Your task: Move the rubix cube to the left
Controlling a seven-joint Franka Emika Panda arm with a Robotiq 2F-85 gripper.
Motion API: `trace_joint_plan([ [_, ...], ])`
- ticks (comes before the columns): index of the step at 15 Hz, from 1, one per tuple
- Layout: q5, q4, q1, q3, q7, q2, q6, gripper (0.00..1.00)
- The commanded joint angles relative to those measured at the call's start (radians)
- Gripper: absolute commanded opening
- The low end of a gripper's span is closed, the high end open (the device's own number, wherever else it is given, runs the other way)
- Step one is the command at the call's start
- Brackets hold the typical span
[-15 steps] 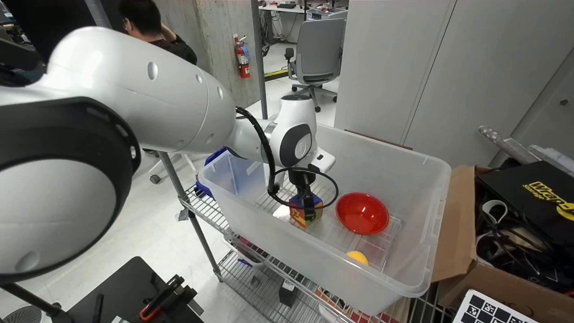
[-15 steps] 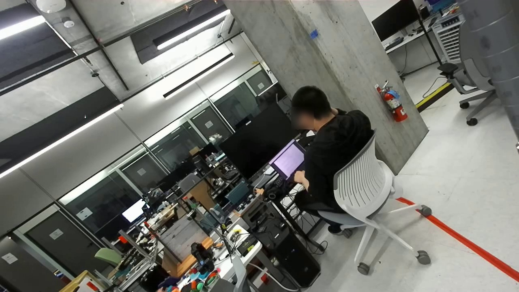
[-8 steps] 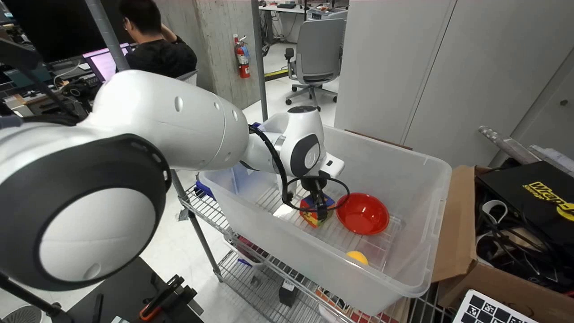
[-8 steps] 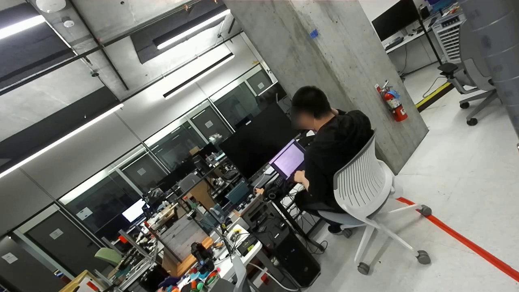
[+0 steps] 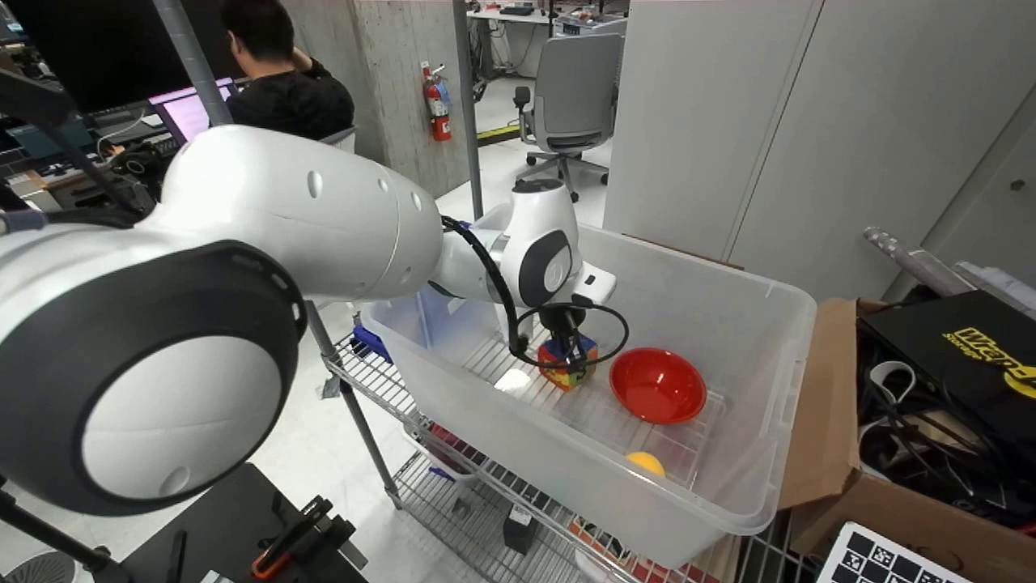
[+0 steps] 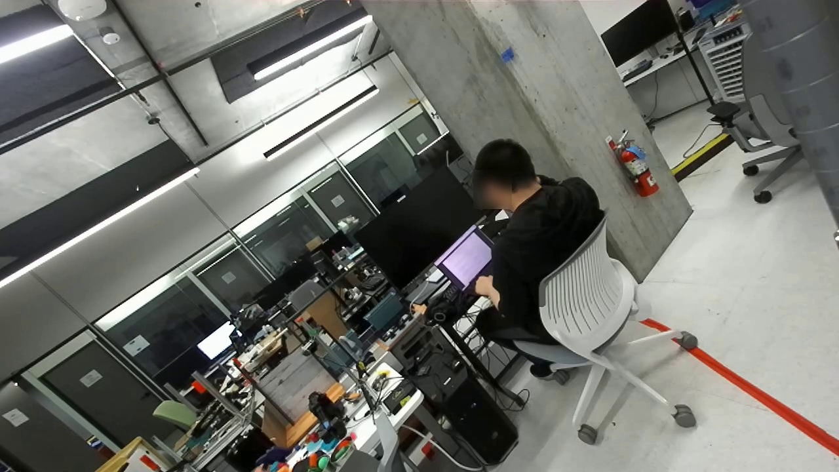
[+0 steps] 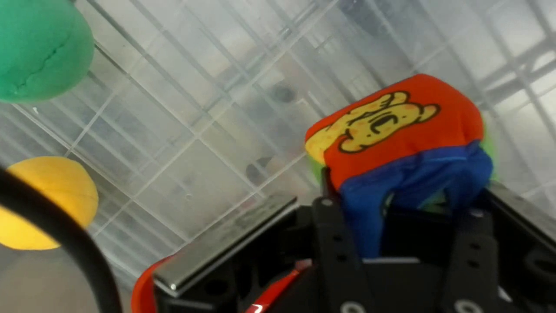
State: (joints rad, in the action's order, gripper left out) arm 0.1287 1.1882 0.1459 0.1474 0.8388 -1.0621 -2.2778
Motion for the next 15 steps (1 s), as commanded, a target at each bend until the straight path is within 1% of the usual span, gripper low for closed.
trace_joint_plan([
  [1,-0.02,0.164,0.036,-0.052,-0.086,0.141,-0.061,0.0],
  [4,-0.016,0.306,0.067,-0.081,-0.149,0.265,-0.113,0.0],
  [6,-0.012,0.397,0.089,-0.082,-0.167,0.345,-0.081,0.0],
  [8,0.004,0.486,0.113,-0.065,-0.153,0.415,-0.025,0.0],
  [10,0.025,0.545,0.127,-0.056,-0.133,0.454,0.032,0.0],
  [12,0.043,0.588,0.128,-0.059,-0.13,0.466,0.052,0.0],
  [15,0.073,0.614,0.124,-0.058,-0.118,0.44,-0.013,0.0],
])
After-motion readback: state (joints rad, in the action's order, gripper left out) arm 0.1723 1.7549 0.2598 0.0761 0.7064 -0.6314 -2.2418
